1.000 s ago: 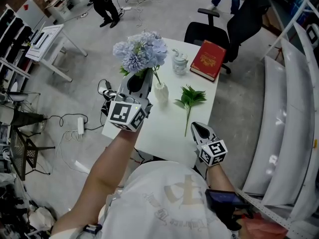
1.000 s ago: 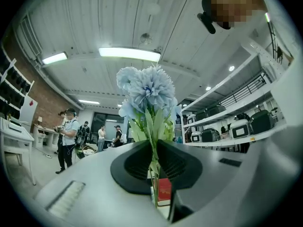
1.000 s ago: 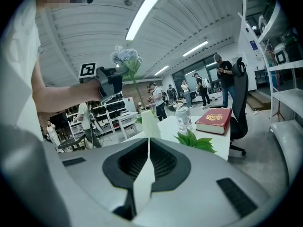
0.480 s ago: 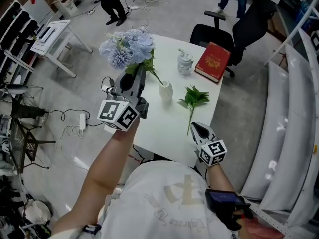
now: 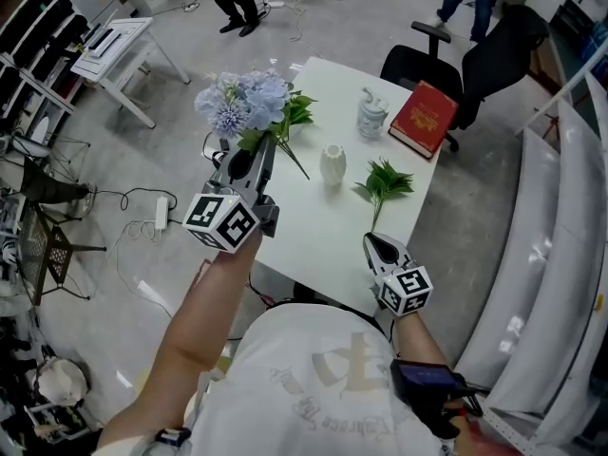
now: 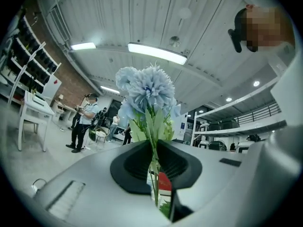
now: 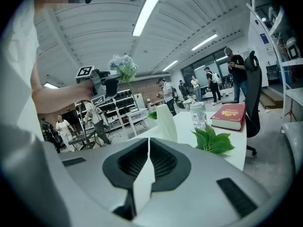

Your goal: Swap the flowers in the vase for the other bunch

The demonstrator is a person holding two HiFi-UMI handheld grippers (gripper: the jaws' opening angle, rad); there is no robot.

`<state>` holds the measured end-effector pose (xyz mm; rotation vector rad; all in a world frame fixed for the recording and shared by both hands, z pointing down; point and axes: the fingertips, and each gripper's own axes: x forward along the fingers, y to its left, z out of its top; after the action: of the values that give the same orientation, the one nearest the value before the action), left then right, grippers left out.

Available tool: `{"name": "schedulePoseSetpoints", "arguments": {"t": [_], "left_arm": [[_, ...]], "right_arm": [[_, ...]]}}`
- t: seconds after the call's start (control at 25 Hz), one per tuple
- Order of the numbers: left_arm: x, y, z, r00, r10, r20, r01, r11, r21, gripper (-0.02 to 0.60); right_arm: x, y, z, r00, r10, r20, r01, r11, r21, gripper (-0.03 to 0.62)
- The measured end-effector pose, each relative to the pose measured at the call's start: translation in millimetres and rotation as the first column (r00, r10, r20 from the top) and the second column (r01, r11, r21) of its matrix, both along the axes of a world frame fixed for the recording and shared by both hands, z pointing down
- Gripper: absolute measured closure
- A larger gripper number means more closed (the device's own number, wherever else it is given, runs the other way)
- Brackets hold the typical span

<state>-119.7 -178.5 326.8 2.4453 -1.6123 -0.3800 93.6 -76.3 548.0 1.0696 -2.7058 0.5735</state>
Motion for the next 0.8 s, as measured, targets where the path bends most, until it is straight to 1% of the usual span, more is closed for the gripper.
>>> {"name": "schedulePoseSetpoints", "arguments": {"t": [0.2, 0.4, 0.56, 0.8], "left_arm": [[-20.3, 11.6, 32.0, 0.999, -0.016, -0.029, 0.013, 0.995, -0.094, 0.546], [-37.9, 22.0, 69.2, 0.999, -0.026, -0.035, 0.018, 0.979, -0.202, 0.546], [-45.8, 38.4, 105.6, 0.999, -0.026, -0.029, 0.017, 0.957, -0.288, 0.546], [-59.6, 52.6, 150.8, 0.999, -0.033, -0.041, 0.013, 0.916, -0.400, 0.546]], "right_arm": [[-14.0, 2.2, 3.4, 1.000, -0.028, -0.004, 0.028, 1.000, -0.008, 0.583], [-29.0, 1.4, 5.3, 0.999, -0.051, -0.014, 0.051, 0.999, -0.016, 0.583], [-39.4, 2.4, 8.0, 0.998, -0.063, -0.021, 0.062, 0.998, -0.021, 0.583], [-52.6, 0.3, 7.7, 0.997, -0.069, -0.032, 0.068, 0.997, -0.029, 0.583]]}}
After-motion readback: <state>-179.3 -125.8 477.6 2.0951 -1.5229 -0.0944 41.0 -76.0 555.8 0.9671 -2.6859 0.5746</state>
